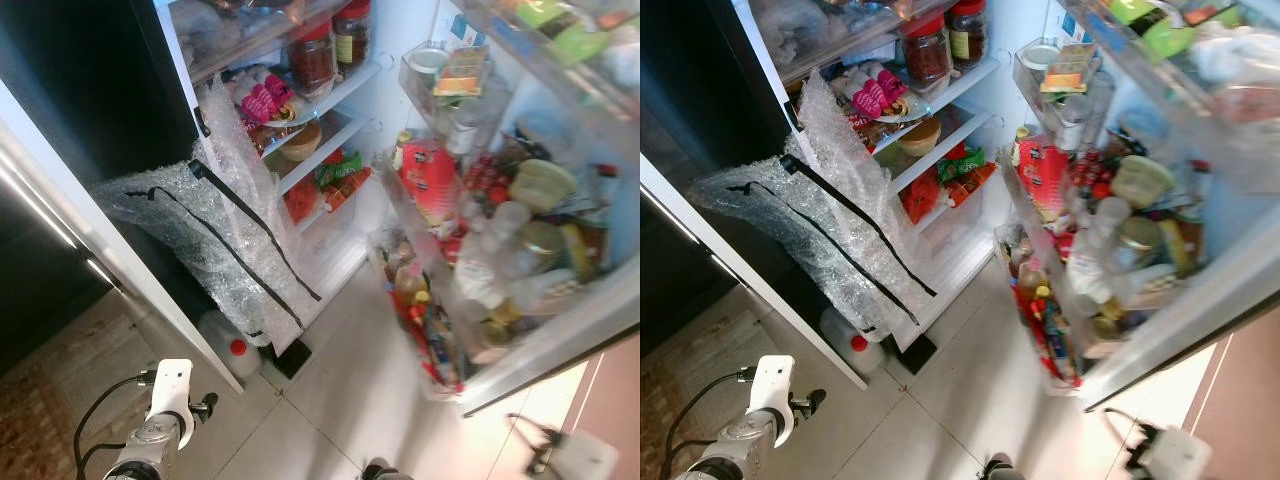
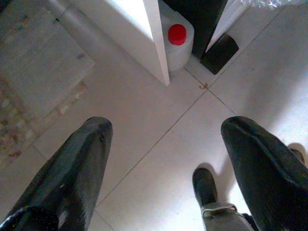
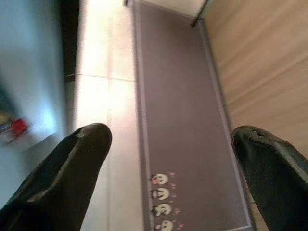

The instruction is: Restocking fridge

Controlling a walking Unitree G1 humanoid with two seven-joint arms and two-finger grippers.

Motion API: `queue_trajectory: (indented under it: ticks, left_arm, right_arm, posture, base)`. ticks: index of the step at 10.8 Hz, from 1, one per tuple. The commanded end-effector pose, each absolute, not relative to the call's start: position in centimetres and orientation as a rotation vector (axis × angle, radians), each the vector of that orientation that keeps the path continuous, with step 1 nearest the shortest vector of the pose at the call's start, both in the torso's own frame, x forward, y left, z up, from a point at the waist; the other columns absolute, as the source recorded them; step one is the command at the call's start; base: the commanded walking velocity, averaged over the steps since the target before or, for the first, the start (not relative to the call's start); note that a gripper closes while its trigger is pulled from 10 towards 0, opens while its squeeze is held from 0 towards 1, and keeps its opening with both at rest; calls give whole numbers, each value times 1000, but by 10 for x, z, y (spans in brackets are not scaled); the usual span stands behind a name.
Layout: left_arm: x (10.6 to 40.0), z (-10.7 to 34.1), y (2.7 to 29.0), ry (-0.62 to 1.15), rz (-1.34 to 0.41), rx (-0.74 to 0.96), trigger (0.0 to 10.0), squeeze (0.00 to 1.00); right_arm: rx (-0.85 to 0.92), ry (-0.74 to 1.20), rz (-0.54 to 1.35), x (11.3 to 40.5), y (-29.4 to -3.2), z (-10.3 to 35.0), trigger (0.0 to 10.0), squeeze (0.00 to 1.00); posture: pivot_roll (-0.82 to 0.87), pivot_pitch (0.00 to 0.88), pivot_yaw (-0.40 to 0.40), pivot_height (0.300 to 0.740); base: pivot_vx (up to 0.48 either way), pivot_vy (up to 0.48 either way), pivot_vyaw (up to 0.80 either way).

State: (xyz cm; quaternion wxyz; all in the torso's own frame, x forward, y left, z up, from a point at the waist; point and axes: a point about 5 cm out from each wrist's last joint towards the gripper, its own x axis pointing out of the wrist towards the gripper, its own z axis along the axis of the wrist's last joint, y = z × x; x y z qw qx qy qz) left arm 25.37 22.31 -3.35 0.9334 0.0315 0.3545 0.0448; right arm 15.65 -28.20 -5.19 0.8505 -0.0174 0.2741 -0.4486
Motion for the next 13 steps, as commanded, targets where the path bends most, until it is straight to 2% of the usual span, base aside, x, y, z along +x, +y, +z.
queue_trajectory:
  ticks: [1,4,6,10,11,13]
  left_arm:
    - [246,-39,226,762,100,59,10000,0]
    - [246,-39,226,764,100,57,10000,0]
    - [246,-39,225,762,104,50,10000,0]
    - [246,-39,225,759,108,48,10000,0]
    - [246,-39,225,758,110,45,10000,0]
    - [246,-39,226,759,110,50,10000,0]
  right_arm:
    - [-48,580,-1001,147,-287,-52,10000,0]
    - [-43,550,-1108,145,-299,-46,10000,0]
    - [-30,518,-1089,153,-300,-42,10000,0]
    - [-25,411,-1029,179,-309,-23,10000,0]
    - [-38,344,-982,193,-311,-11,10000,0]
    - [-59,235,-1003,209,-323,12,10000,0]
  posture:
    - [-103,166,55,740]
    - [-103,165,55,740]
    - [-105,164,54,740]
    - [-99,161,52,740]
    - [-102,159,53,740]
    - [-96,154,52,740]
  base:
    - [0,0,0]
    - [0,0,0]
    - [0,0,0]
    - [0,0,0]
    - [0,0,0]
    - [0,0,0]
